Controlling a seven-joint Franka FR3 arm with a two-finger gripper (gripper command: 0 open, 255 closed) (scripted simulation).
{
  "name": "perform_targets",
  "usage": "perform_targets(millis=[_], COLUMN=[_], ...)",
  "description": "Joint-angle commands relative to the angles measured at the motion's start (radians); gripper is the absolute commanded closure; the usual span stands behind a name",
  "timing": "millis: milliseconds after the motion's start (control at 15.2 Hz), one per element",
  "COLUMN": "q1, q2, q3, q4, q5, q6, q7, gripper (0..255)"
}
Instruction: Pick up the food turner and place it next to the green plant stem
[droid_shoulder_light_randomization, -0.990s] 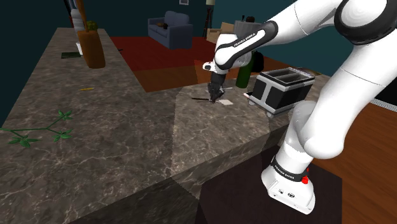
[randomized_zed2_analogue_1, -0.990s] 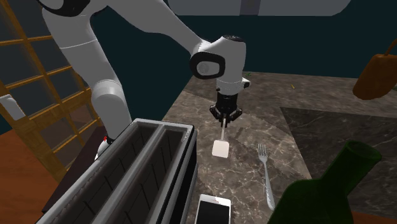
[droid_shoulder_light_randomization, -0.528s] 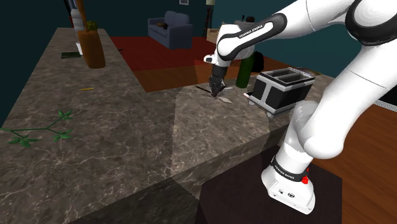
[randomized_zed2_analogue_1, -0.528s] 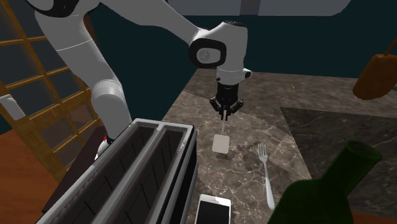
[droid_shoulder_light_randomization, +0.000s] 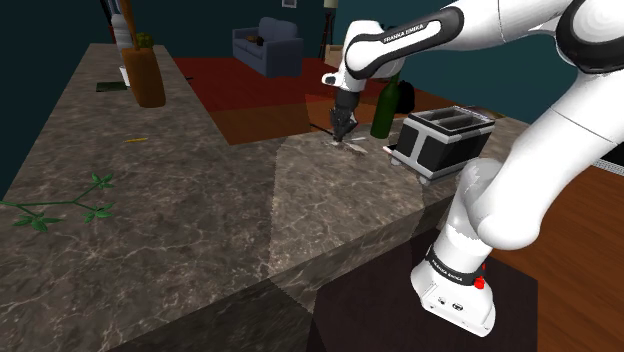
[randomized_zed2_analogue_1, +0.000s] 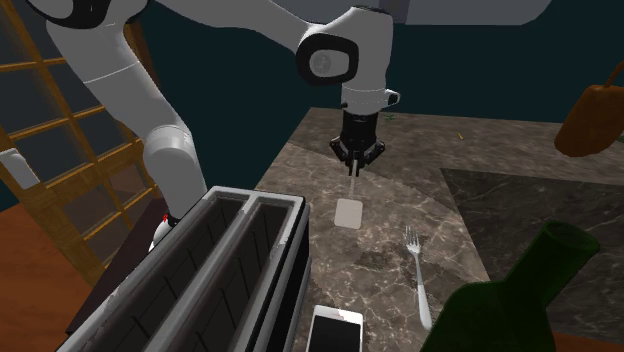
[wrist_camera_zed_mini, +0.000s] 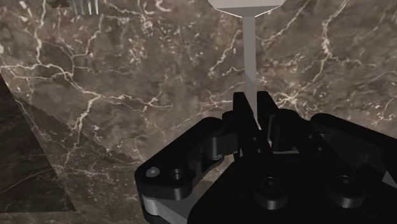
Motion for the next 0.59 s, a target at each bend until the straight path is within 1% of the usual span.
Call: perform_targets(millis=[0,528], q1=[0.000,0.000], q2=[-0.007,-0.036], q3=[0.004,0.020], q4=[0.024,0.107], q5=[-0.001,-0.008], q6=[-0.031,-0.141], q7=[0.003,0.016], gripper=[255,255])
